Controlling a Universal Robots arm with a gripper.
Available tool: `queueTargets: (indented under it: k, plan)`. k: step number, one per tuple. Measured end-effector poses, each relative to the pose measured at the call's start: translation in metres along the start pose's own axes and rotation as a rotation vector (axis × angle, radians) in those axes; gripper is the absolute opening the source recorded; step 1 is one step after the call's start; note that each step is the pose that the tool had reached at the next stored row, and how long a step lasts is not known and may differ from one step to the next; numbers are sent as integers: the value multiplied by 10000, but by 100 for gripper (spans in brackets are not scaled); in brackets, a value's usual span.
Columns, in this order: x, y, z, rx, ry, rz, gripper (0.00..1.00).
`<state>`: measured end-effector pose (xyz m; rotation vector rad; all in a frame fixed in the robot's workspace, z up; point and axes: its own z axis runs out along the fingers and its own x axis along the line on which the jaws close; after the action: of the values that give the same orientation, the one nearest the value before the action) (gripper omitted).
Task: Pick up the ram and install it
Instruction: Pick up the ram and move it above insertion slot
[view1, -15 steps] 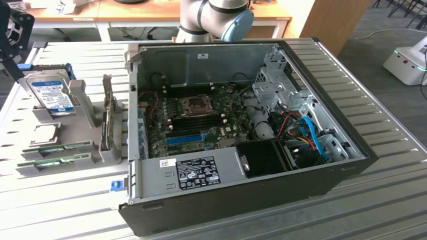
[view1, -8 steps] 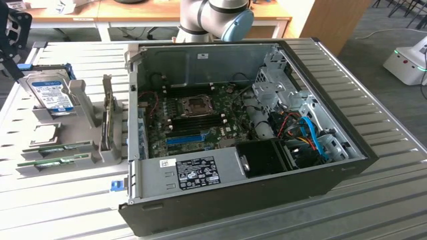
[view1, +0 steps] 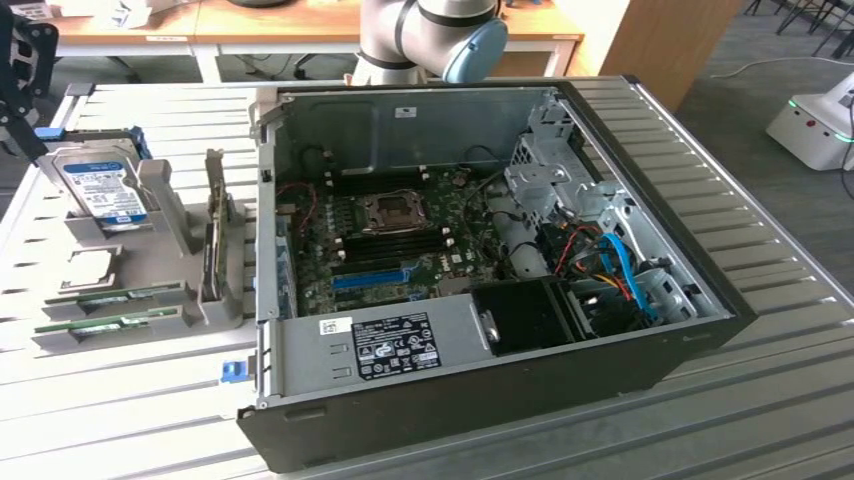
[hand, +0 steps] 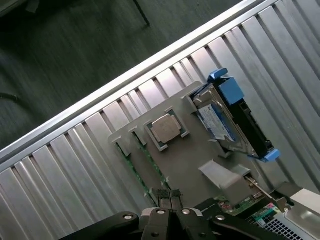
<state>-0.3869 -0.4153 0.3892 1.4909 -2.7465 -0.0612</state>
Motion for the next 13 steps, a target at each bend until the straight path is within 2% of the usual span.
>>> queueTargets:
  k: [13]
  plan:
    - [2, 4, 0, 10, 107, -1904, 11]
